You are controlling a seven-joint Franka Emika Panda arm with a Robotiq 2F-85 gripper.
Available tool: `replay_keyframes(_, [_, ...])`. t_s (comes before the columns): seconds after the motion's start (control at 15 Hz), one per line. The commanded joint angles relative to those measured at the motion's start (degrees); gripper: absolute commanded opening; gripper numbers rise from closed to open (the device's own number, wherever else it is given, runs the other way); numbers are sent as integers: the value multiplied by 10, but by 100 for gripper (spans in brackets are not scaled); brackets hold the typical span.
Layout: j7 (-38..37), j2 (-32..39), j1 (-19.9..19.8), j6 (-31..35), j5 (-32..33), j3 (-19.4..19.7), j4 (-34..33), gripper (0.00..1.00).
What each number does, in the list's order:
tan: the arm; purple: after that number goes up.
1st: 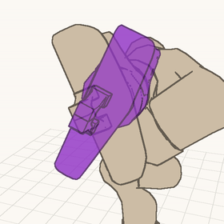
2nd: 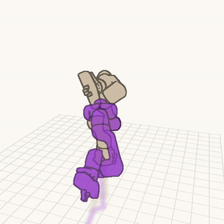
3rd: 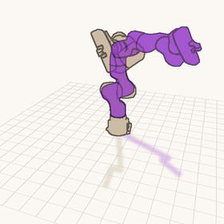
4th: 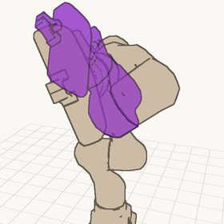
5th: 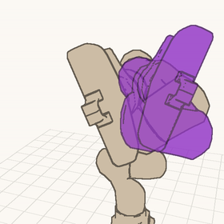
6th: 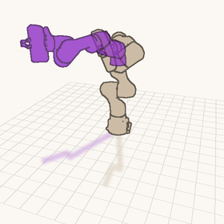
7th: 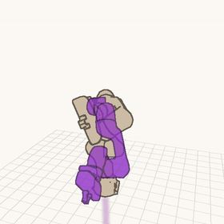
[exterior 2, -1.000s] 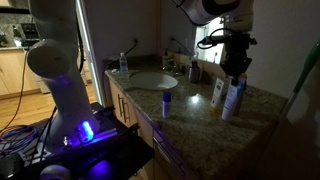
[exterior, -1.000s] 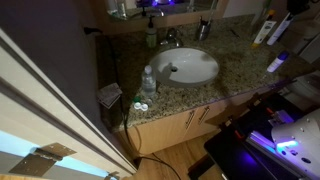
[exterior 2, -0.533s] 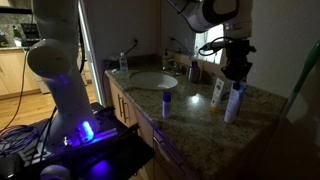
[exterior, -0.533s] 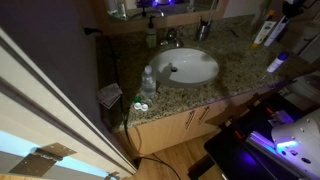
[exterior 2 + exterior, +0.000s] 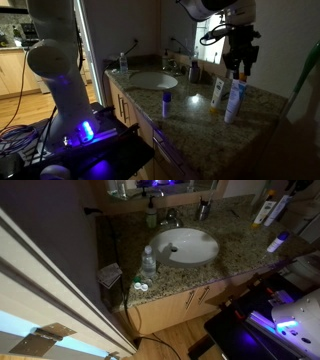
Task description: Move the squeeze bottle to the right of the table
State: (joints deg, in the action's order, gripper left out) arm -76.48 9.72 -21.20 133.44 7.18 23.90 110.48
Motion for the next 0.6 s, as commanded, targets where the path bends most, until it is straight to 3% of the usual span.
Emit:
replay_keyframes(0.0, [21,-58,-1,-6,-11,4,13,84])
replay_keyframes(0.13, [38,-94,-5,-13,-18,3,15,98])
replay_keyframes(0.27, [67,-126,-8,-29,-40,0,17,100])
replay_keyframes(0.33, [35,-88,-8,-13,-20,-1,-2,95])
replay_keyframes(0.4, [47,-102,-9,-21,-28,-2,-4,100])
replay_keyframes(0.53, [53,-119,-10,-31,-32,-3,-2,100])
